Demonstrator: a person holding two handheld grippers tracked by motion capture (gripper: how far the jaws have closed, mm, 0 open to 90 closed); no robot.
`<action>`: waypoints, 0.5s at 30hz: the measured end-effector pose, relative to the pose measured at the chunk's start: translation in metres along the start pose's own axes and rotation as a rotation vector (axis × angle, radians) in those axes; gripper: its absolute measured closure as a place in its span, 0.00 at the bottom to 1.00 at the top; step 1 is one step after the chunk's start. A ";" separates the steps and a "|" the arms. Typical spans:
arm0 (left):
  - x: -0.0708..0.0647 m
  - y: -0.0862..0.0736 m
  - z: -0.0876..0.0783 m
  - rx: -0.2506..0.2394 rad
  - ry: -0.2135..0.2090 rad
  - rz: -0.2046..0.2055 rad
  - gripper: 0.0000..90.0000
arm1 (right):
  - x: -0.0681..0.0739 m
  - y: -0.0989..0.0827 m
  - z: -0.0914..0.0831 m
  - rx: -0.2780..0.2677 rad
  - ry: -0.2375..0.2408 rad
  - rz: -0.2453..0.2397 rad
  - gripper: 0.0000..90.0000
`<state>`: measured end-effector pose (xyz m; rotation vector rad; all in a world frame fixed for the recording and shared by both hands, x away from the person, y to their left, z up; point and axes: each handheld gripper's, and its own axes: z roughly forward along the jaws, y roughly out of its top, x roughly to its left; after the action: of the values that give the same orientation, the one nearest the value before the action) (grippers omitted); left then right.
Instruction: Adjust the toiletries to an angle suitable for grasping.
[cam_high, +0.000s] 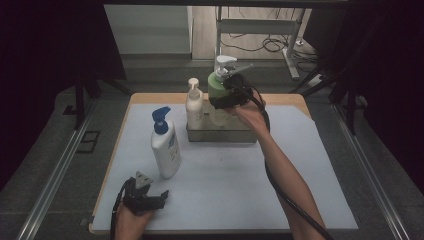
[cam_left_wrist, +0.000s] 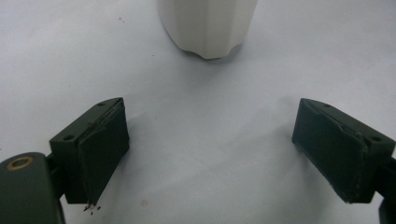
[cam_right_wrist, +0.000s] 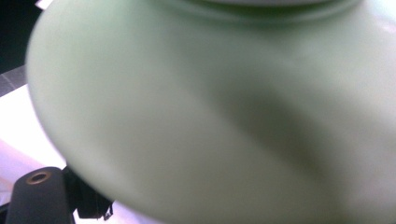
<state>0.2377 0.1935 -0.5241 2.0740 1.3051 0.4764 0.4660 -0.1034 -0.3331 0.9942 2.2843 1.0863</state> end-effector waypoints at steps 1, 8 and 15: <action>0.000 0.000 0.000 0.000 0.000 0.000 0.12 | -0.001 0.000 0.002 0.001 -0.004 0.002 0.14; 0.000 0.000 0.000 0.000 0.000 0.000 0.12 | -0.003 -0.002 0.014 0.004 -0.020 0.007 0.14; 0.000 0.000 0.000 0.000 0.001 -0.003 0.12 | -0.002 -0.009 0.027 0.014 -0.020 0.006 0.14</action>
<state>0.2375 0.1934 -0.5241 2.0720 1.3082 0.4759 0.4807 -0.0959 -0.3563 1.0138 2.2780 1.0594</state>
